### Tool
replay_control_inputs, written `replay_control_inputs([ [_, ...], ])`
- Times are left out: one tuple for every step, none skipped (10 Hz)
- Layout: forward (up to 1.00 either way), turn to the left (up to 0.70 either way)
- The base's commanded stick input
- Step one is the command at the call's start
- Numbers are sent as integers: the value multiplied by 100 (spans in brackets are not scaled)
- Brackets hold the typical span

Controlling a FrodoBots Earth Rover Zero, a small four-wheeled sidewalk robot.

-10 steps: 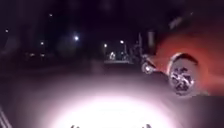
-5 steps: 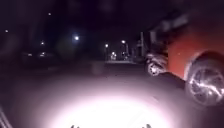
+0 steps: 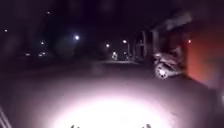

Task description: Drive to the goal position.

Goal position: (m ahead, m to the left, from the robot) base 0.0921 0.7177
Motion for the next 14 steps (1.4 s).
replay_control_inputs([
  [100,-36],
  [100,-35],
  [100,-30],
  [100,-24],
  [100,-18],
  [100,-12],
  [100,-6],
  [100,0],
  [100,0],
  [100,0],
  [100,0],
  [100,0],
  [100,0],
  [100,0],
])
